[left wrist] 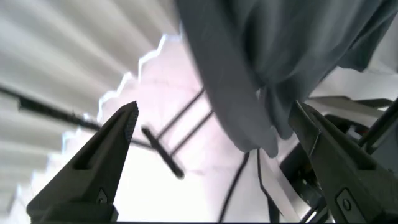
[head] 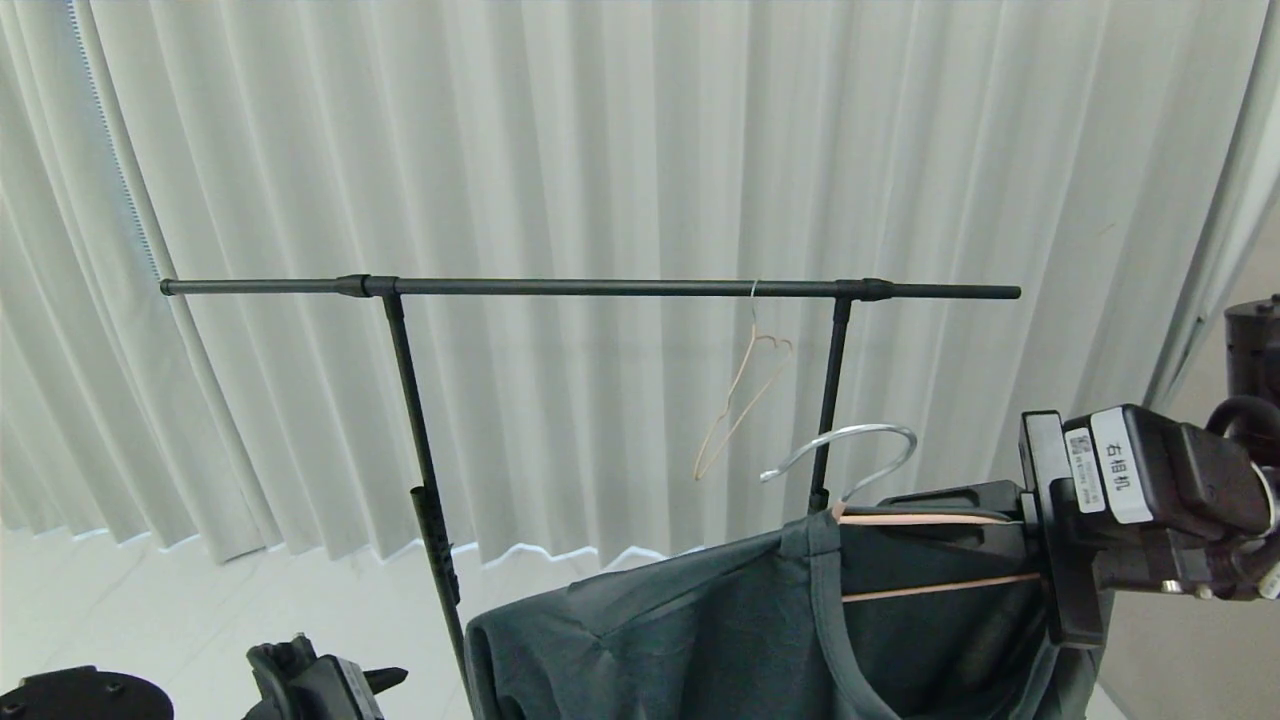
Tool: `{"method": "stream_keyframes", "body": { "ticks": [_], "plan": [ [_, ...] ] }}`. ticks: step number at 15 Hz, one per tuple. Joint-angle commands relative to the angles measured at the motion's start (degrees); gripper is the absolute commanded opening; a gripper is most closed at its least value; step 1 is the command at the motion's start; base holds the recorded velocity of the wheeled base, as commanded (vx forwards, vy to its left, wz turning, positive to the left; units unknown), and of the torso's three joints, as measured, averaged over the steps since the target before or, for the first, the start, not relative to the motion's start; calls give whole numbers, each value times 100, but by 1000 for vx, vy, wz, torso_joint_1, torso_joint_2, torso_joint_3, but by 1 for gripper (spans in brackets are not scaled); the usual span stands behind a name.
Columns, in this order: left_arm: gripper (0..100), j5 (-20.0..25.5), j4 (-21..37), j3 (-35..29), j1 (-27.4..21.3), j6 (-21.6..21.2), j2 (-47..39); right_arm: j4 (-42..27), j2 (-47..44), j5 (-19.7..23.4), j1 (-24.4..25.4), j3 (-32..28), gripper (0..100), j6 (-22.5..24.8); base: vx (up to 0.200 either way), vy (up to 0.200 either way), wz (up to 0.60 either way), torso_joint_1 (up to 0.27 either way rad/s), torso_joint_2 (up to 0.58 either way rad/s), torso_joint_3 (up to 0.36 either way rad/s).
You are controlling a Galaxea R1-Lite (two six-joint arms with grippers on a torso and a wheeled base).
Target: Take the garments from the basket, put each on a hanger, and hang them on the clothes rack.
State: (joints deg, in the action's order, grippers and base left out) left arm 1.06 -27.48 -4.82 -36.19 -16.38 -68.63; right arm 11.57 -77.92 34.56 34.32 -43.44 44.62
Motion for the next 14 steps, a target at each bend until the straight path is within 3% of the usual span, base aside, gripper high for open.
{"method": "stream_keyframes", "body": {
  "ticks": [1,8,9,12,14],
  "plan": [
    [100,26,-3,-90,130,206,-265,3,23,-2,75,-7,0,3,0,0,0,0,0,0],
    [100,166,-3,-371,130,803,-344,3,111,-11,128,-7,0,-6,0,0,0,0,0,0],
    [0,166,-3,-389,130,883,-335,3,128,-11,128,-7,0,-6,0,0,0,0,0,0],
    [0,158,-3,-397,174,891,-353,-6,163,-11,128,2,0,-14,0,0,0,0,0,0],
    [0,158,-3,-433,473,891,-309,-41,216,-20,110,46,0,-32,0,0,0,0,0,0]
  ]
}}
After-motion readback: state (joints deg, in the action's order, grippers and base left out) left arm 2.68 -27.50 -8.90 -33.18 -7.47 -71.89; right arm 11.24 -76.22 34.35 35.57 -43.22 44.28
